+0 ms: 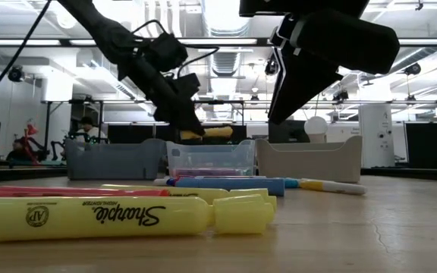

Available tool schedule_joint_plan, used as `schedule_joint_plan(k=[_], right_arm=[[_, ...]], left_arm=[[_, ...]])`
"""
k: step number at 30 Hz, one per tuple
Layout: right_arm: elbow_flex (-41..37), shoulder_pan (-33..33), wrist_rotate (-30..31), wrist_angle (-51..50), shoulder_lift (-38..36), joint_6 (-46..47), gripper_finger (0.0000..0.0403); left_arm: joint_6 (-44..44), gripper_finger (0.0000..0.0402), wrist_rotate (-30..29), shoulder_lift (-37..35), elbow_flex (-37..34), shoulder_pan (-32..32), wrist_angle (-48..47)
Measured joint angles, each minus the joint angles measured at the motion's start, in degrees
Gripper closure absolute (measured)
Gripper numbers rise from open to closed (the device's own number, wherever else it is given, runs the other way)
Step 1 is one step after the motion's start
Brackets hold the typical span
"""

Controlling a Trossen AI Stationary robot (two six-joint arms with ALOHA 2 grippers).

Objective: Pick & Place Markers
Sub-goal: Put the yellow highlighter into the transparent bin, then put the orange highlighter into the transparent bin

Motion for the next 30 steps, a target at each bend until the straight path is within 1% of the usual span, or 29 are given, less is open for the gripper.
schedule_joint_plan(k=[3,6,11,16,18,21,25,30], right_arm=[[0.0,0.0,0.0,0.0,0.0,0.0,0.0351],[-0.1,0.0,0.0,-0.1,0.0,0.0,0.0351],[-0.1,0.0,0.0,-0.1,0.0,0.0,0.0351],[-0.2,0.0,0.0,-0.1,0.0,0.0,0.0351],[-0.2,0.0,0.0,0.0,0.0,0.0,0.0351],[-0.2,0.0,0.0,0.0,0.0,0.0,0.0351],[-0.2,0.0,0.0,-0.1,0.0,0.0,0.0351],[-0.2,0.0,0.0,0.0,0.0,0.2,0.0351]], left_arm=[[0.0,0.0249,0.0,0.3,1.0,0.0,-0.7],[-0.4,0.0225,0.0,-0.1,2.2,0.0,-2.1],[0.0,0.0220,0.5,-3.1,3.0,-1.0,-9.2],[-0.6,0.0219,3.6,-7.9,2.9,-5.0,-15.9],[-1.1,0.0219,3.7,-9.9,2.9,-7.8,-18.1],[-0.9,0.0219,4.1,-12.6,2.9,-13.6,-21.6],[-2.1,0.0219,3.9,-14.8,2.9,-23.1,-22.0],[-7.6,0.0219,0.5,-15.0,2.4,-37.1,-22.8]])
